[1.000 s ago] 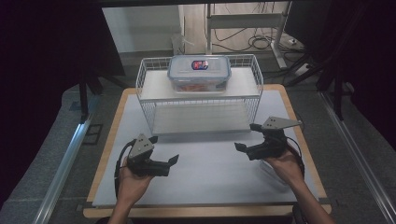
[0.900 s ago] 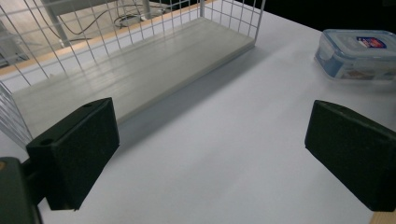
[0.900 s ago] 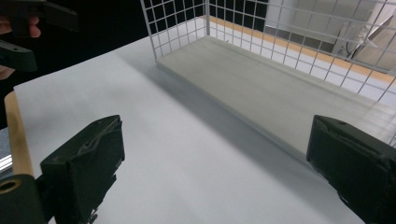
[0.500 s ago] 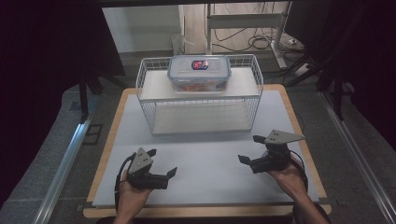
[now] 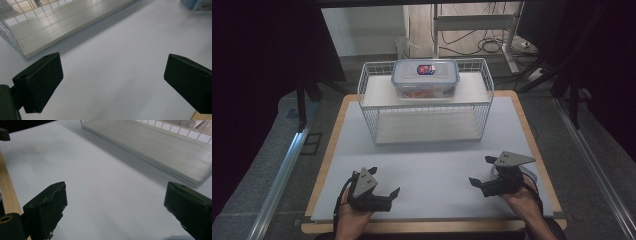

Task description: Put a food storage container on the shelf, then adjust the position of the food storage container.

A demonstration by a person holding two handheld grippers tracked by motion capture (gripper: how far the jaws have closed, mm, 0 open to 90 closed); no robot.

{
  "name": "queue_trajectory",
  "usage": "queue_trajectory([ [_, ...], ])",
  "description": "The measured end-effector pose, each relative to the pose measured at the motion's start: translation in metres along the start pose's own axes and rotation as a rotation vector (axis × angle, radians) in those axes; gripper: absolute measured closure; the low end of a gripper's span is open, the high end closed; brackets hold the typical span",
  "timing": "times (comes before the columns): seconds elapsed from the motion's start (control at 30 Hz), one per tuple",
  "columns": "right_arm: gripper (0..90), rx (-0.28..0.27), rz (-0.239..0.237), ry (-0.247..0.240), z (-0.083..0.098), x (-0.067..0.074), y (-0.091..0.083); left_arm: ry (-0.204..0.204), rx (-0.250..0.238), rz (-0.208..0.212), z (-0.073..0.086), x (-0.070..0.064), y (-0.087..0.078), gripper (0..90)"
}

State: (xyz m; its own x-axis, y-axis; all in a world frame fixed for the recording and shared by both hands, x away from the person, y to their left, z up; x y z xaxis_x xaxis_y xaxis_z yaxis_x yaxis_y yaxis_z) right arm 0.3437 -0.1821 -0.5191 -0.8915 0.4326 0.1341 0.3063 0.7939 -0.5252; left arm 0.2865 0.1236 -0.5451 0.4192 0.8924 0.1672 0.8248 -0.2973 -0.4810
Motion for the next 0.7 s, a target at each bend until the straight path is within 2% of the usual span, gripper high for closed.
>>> queue_trajectory([
  [0.1, 4.6, 0.033, 0.01, 0.006, 0.008, 0.001, 0.003, -0.001, 0.008, -0.005, 0.003, 0.002, 0.002, 2.0],
  [0.37, 4.6, 0.101, 0.027, -0.025, 0.017, 0.001, 0.01, -0.02, 0.009, -0.001, 0.004, 0.003, 0.002, 1.9],
  [0.57, 4.5, 0.106, 0.051, 0.015, 0.02, -0.006, 0.008, -0.013, 0.011, 0.002, 0.004, 0.001, 0.003, 1.8],
  [0.6, 3.0, 0.128, 0.06, 0.026, 0.024, -0.008, 0.008, -0.015, 0.011, 0.002, 0.004, 0.001, 0.003, 1.9],
  [0.7, 1.7, 0.145, 0.063, 0.021, 0.026, -0.008, 0.009, -0.019, 0.012, 0.0, 0.004, 0.002, 0.003, 1.8],
])
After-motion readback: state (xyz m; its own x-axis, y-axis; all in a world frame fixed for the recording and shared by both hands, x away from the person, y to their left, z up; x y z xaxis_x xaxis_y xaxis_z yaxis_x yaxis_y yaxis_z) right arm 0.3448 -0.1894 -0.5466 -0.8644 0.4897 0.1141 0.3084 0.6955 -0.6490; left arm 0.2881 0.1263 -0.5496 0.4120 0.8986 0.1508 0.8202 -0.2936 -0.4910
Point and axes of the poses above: each handheld gripper's, and its own axes: y roughly forward along the jaws, z roughly out of its underside, x roughly to its left, the point moved 9 cm from there along y, roughly forward along the jaws, and after that the axes turned 13 degrees about -z, right-handed, at the moved point
